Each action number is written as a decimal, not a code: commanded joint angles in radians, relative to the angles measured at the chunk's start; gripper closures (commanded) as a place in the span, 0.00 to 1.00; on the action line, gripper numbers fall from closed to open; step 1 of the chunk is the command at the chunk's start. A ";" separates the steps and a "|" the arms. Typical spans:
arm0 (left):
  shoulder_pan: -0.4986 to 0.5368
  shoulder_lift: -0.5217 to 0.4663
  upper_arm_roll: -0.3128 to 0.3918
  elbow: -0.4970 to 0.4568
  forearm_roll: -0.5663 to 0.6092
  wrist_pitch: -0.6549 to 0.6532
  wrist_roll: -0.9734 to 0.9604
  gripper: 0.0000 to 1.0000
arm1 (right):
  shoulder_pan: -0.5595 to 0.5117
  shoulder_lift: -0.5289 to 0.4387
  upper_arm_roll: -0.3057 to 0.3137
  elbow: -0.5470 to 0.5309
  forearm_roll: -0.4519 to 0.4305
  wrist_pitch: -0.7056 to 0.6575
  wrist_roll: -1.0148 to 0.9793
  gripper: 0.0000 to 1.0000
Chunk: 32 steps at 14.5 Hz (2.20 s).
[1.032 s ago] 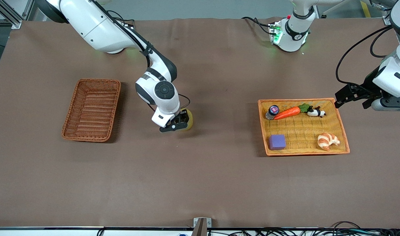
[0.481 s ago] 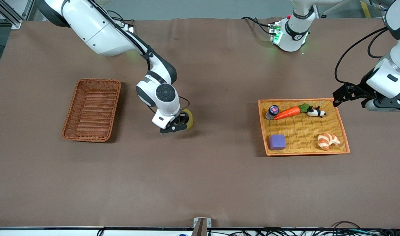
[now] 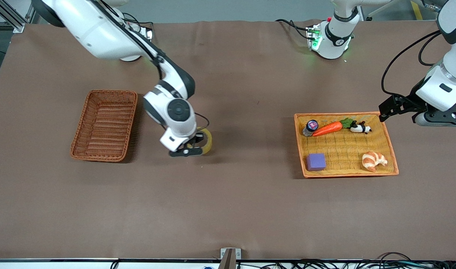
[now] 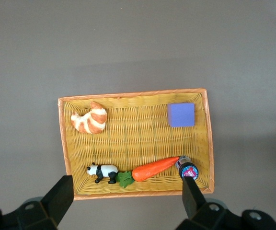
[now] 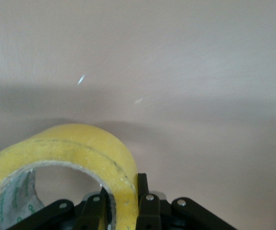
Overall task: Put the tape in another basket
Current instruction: 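Carry the tape roll with the right gripper into the wicker basket, then open the right gripper to release the tape in the basket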
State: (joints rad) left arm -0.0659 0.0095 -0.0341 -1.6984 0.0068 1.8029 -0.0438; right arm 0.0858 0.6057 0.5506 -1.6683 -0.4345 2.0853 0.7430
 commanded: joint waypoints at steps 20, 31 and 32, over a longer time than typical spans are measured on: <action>-0.012 -0.011 0.010 0.010 -0.021 -0.039 0.002 0.00 | -0.097 -0.587 -0.675 -0.867 0.238 0.539 -0.884 0.99; -0.012 -0.009 0.008 0.013 -0.014 -0.039 -0.002 0.00 | -0.078 -0.478 -0.681 -0.872 0.241 0.627 -0.883 0.00; -0.012 -0.009 0.008 0.013 -0.014 -0.039 -0.002 0.00 | -0.083 -0.494 -0.681 -0.854 0.241 0.613 -0.886 0.00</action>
State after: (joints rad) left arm -0.0688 0.0083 -0.0325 -1.6965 -0.0113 1.7833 -0.0438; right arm 0.0009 0.1528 -0.1282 -2.5317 -0.2171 2.7125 -0.1261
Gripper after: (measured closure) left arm 0.000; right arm 0.529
